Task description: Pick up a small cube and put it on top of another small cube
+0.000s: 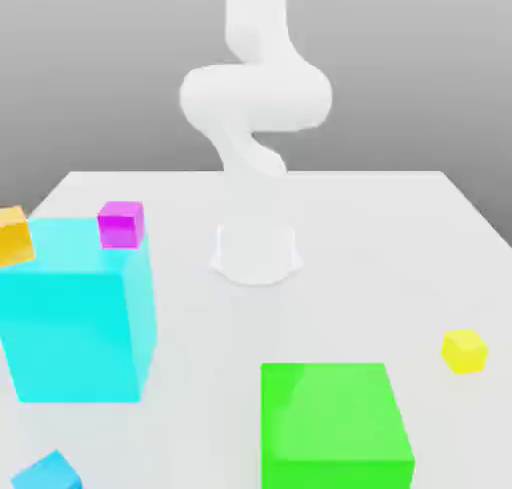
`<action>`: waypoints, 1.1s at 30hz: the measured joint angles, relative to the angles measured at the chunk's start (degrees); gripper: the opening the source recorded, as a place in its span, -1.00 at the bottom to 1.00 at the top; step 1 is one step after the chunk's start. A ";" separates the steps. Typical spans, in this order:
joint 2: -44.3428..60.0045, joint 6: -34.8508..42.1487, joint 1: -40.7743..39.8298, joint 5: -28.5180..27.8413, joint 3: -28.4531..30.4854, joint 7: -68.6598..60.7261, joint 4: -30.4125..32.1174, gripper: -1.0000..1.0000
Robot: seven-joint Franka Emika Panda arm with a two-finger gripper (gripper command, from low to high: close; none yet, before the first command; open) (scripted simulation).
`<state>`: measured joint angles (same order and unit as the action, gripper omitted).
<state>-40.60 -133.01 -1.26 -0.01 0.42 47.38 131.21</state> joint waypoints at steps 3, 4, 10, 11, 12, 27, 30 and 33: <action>6.55 -1.52 -1.53 0.01 0.59 1.90 -0.72 0.00; 8.64 -2.04 -2.00 0.01 0.81 2.51 -0.94 0.00; 21.11 -4.96 -4.62 0.19 2.34 6.07 -2.30 0.00; 23.19 -5.44 -5.03 0.26 2.64 6.63 -2.53 0.00; 25.26 -5.92 -5.39 0.32 2.97 7.19 -2.76 0.00; 56.56 -13.15 -11.81 4.52 7.06 13.42 -6.18 0.00; 62.86 -14.56 -13.23 5.90 7.60 14.29 -6.88 0.00; 69.11 -18.46 -14.35 7.25 6.82 13.86 -8.04 0.00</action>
<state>28.50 -151.46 -15.61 7.24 7.24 61.24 123.17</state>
